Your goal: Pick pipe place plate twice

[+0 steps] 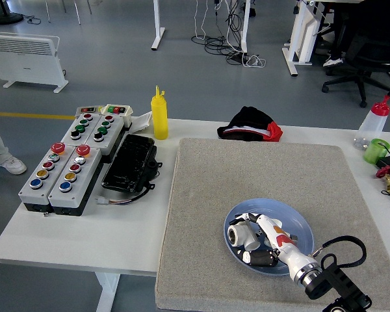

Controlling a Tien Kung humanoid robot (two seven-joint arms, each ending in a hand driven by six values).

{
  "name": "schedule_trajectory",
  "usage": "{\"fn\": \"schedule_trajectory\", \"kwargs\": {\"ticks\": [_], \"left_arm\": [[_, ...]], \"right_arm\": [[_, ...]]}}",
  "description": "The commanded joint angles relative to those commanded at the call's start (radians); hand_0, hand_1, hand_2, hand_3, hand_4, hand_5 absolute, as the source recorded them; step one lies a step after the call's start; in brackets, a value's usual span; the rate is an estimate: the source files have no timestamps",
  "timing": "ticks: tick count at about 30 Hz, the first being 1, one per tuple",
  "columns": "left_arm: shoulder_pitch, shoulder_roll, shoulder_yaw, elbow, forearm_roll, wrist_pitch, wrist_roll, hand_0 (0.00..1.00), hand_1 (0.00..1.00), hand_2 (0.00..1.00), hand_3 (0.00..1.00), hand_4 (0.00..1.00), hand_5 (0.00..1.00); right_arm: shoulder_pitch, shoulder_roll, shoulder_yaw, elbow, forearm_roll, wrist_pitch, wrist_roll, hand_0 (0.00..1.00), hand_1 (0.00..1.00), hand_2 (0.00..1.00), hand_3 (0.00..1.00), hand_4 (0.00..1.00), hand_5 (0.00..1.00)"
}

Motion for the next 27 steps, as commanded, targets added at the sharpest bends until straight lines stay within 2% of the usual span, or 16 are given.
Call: {"fn": "schedule_trajectory", "kwargs": {"ticks": [2,3,8,9,14,15,27], "left_arm": [[0.0,0.0,0.0,0.0,0.0,0.0,0.0,0.582,0.577,0.616,0.607,0.469,0.998],[0.0,0.0,0.0,0.0,0.0,0.0,0.0,0.582,0.577,0.616,0.607,0.47,0.998],[0.0,0.0,-0.001,0.0,0.0,0.0,0.0,0.582,0.577,0.616,0.607,0.47,0.998],[0.0,0.0,-0.001,0.0,0.001,0.0,0.0,0.582,0.576,0.616,0.606,0.47,0.998],[0.001,0.0,-0.002,-0.001,0.002,0.0,0.001,0.582,0.576,0.616,0.606,0.47,0.998],[0.001,0.0,-0.002,-0.001,0.002,-0.001,0.001,0.582,0.577,0.616,0.606,0.47,0.998],[0.001,0.0,-0.003,-0.001,0.006,-0.002,0.004,0.582,0.576,0.615,0.606,0.472,0.998]], "right_arm": [[-0.002,-0.002,0.002,0.0,0.006,0.004,0.006,0.712,0.678,0.651,0.688,0.628,0.186],[-0.002,-0.002,0.002,-0.001,0.008,0.006,0.008,0.808,0.743,0.737,0.718,0.68,0.244],[-0.002,-0.002,0.006,-0.004,0.005,0.018,0.01,0.808,0.743,0.737,0.718,0.68,0.244],[-0.002,-0.002,0.007,-0.004,0.004,0.019,0.009,0.974,0.907,0.96,0.875,0.731,0.291],[-0.002,-0.004,0.015,-0.006,0.0,0.014,0.014,0.974,0.907,0.96,0.875,0.731,0.291],[-0.002,-0.004,0.017,-0.006,0.0,0.012,0.016,0.998,0.936,0.998,0.968,0.762,0.304],[0.0,-0.011,0.042,0.005,0.005,-0.007,0.047,0.998,0.947,0.998,0.998,0.801,0.329]]}}
